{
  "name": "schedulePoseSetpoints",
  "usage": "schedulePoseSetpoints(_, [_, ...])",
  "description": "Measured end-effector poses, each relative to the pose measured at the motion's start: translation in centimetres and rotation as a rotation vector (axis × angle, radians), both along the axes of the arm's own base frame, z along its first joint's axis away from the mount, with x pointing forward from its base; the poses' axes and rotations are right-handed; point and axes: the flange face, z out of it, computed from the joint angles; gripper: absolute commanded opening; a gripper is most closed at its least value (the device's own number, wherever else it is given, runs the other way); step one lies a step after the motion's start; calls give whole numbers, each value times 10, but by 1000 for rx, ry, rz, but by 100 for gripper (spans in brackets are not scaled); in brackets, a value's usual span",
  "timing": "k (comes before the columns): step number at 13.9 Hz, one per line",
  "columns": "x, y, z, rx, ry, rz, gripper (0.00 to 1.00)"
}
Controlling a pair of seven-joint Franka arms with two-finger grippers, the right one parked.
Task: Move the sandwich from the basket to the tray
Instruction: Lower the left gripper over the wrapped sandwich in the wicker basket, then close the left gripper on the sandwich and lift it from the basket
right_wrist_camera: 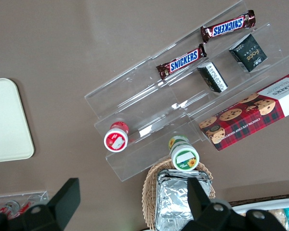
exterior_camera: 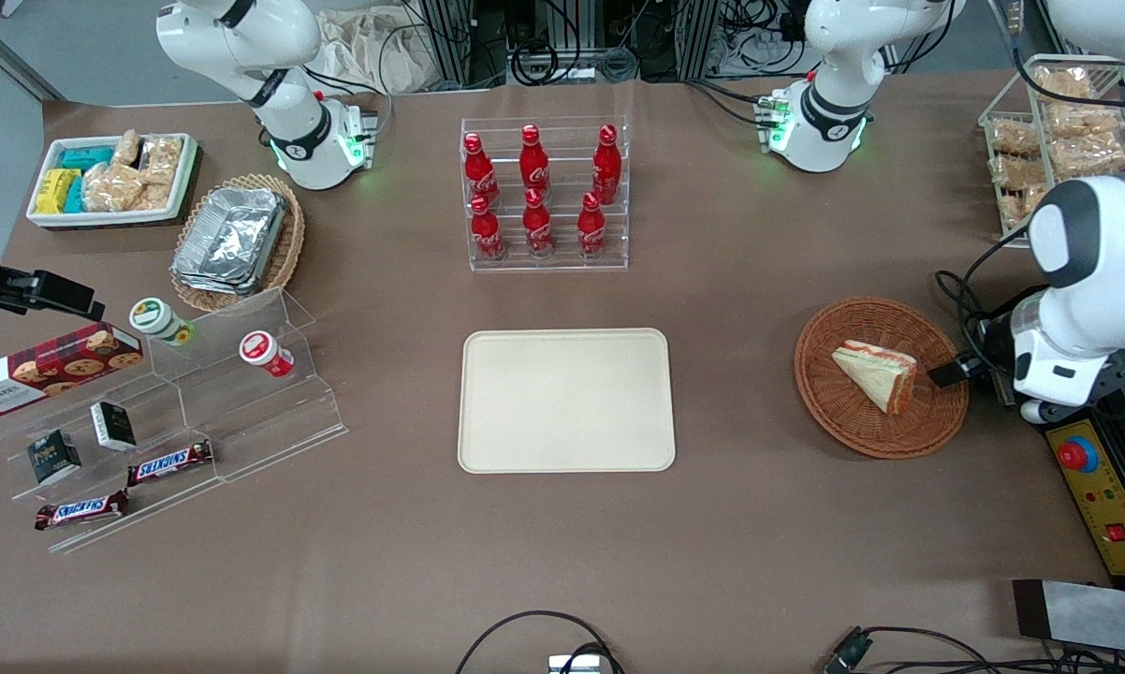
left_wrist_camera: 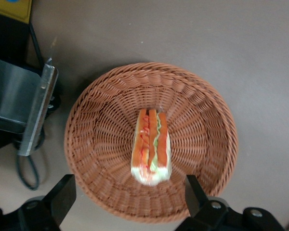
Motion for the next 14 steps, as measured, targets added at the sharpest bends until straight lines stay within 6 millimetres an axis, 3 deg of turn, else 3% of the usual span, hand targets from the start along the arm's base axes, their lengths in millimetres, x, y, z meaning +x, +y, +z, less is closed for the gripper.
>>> schedulePoseSetpoints(5, [-17,-7,-47,-14,-68,36,100])
schedulePoseSetpoints(14, [-25,-11,-101,-44,-41,46,100])
